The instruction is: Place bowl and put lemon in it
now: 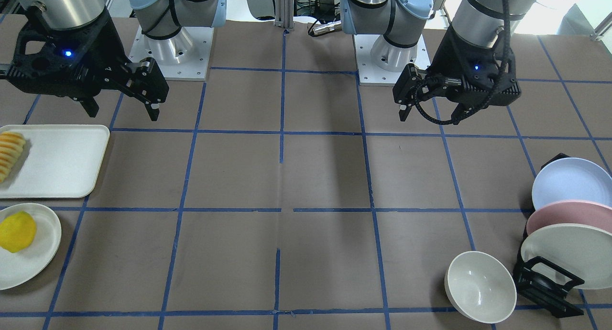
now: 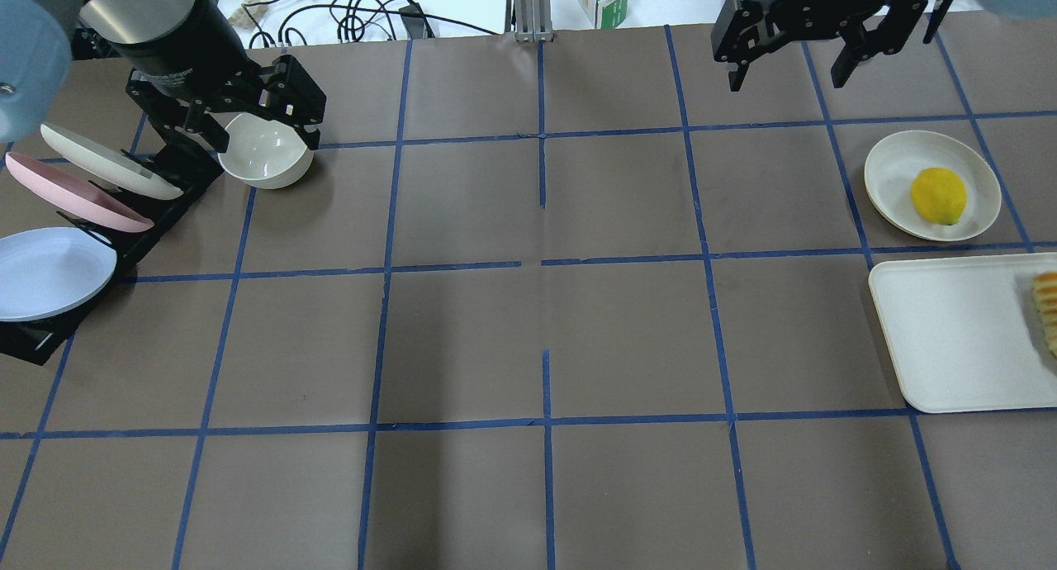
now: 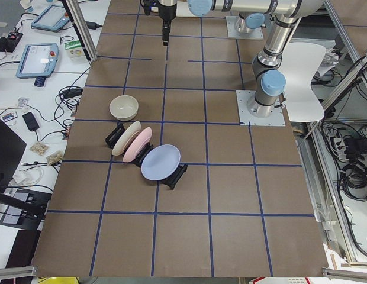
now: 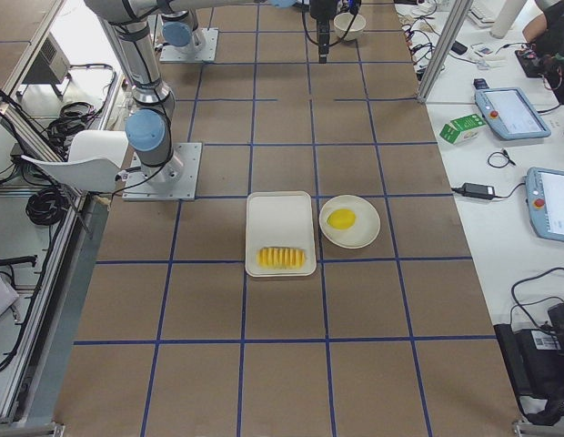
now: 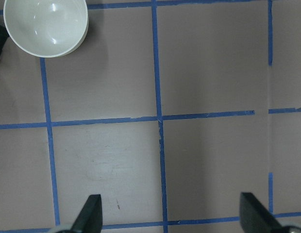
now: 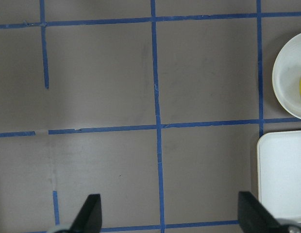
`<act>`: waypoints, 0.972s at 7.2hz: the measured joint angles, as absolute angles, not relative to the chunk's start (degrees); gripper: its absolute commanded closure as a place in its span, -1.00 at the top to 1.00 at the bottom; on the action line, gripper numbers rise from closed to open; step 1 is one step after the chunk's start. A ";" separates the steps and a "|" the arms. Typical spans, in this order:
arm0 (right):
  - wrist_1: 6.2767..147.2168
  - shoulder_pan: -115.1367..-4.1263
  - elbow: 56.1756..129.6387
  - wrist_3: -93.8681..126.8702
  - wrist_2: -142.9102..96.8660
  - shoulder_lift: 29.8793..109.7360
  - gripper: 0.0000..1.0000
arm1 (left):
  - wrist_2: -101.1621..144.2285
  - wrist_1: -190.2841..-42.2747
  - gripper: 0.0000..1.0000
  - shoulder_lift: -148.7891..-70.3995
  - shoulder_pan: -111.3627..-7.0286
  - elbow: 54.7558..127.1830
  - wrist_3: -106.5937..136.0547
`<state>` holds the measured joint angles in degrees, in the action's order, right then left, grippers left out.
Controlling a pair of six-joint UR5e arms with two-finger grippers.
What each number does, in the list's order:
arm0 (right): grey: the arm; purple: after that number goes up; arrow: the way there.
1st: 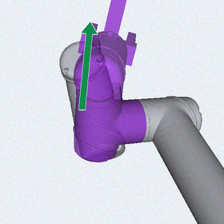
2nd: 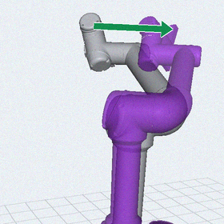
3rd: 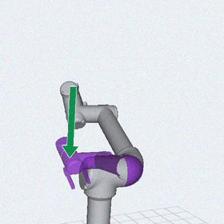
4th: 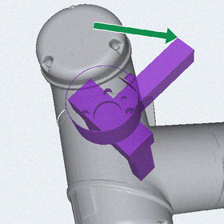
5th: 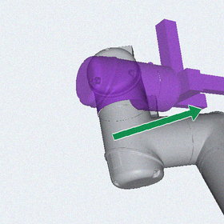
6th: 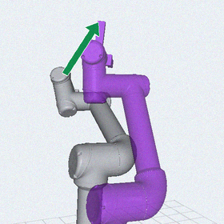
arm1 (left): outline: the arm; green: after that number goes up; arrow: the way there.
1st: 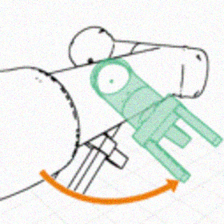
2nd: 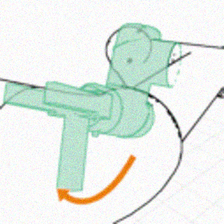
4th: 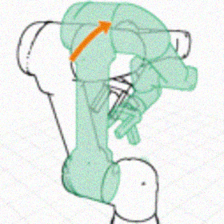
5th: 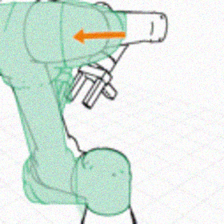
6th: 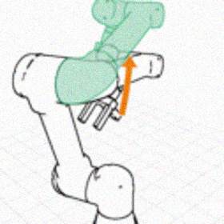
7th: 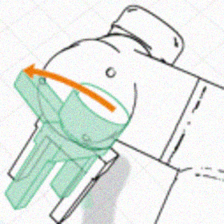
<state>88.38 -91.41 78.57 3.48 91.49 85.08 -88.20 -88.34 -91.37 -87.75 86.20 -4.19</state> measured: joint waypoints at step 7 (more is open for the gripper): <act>88.74 -82.65 77.81 -6.14 91.99 84.60 1.00 | -88.27 -80.47 1.00 -104.52 -78.06 84.43 -14.95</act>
